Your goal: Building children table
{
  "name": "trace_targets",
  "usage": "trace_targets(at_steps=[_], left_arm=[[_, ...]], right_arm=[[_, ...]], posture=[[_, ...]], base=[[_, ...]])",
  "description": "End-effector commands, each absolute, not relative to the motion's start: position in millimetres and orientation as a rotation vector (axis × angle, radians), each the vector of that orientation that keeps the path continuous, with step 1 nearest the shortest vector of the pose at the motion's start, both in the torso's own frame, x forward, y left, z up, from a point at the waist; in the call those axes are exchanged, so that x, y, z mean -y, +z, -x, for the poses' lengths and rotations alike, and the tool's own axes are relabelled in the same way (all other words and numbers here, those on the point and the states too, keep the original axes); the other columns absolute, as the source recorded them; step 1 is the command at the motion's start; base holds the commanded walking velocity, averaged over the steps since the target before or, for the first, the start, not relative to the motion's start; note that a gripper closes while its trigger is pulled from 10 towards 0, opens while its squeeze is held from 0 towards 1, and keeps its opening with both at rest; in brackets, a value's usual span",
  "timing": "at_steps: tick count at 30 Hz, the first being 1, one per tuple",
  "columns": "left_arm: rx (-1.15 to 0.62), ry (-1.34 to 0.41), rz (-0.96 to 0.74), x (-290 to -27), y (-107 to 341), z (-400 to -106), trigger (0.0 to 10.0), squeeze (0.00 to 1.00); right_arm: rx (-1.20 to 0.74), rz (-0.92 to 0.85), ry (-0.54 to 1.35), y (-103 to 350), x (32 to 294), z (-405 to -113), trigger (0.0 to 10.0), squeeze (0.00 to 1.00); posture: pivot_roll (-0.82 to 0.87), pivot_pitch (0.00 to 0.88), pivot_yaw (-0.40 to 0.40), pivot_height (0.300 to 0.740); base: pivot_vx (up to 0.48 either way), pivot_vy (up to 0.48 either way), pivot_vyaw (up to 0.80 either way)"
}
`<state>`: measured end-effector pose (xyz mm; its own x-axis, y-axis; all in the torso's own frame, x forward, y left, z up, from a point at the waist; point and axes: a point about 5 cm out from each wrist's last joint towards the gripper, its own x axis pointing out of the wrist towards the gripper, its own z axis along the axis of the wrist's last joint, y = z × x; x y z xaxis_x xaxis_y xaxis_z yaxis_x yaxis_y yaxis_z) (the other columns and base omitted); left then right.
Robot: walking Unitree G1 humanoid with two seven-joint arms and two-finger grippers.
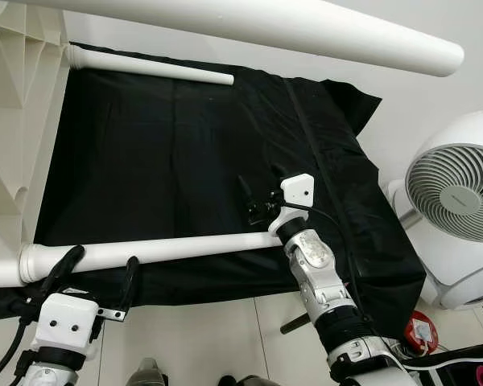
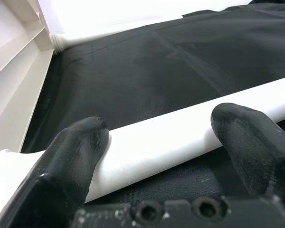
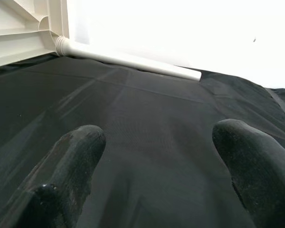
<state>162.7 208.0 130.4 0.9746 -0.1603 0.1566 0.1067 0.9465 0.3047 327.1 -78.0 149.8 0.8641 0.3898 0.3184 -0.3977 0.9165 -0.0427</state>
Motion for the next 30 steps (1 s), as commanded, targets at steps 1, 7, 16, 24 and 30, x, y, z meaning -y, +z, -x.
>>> trace_targets(at_steps=[1,7,16,24,30], left_arm=[[0.107,0.033,-0.318,-232.0,116.8,-160.0,10.0,0.00],[0.070,-0.035,-0.308,-240.4,114.8,-153.6,10.0,0.00],[0.041,-0.067,-0.390,-248.6,111.7,-146.9,10.0,0.00],[0.053,-0.101,-0.389,-248.0,116.4,-146.8,10.0,0.00],[0.042,-0.140,-0.387,-239.2,112.4,-142.3,10.0,0.00]], right_arm=[[0.325,-0.032,0.373,145.8,90.5,-326.3,10.0,0.00],[0.330,-0.023,0.351,145.2,97.0,-324.4,10.0,0.00],[0.328,-0.023,0.345,144.4,97.5,-323.8,10.0,0.00],[0.322,-0.018,0.333,142.8,101.4,-322.4,10.0,0.00],[0.320,-0.018,0.327,142.3,102.4,-321.8,10.0,0.00]], posture=[[0.25,0.109,-0.168,0.740],[0.23,0.108,-0.159,0.740],[0.23,0.132,-0.153,0.740],[0.22,0.142,-0.148,0.740],[0.22,0.144,-0.148,0.740]], base=[[0.000,0.000,0.00],[0.000,0.000,0.00],[0.000,0.000,0.00],[0.000,0.000,0.00],[0.000,0.000,0.00]])
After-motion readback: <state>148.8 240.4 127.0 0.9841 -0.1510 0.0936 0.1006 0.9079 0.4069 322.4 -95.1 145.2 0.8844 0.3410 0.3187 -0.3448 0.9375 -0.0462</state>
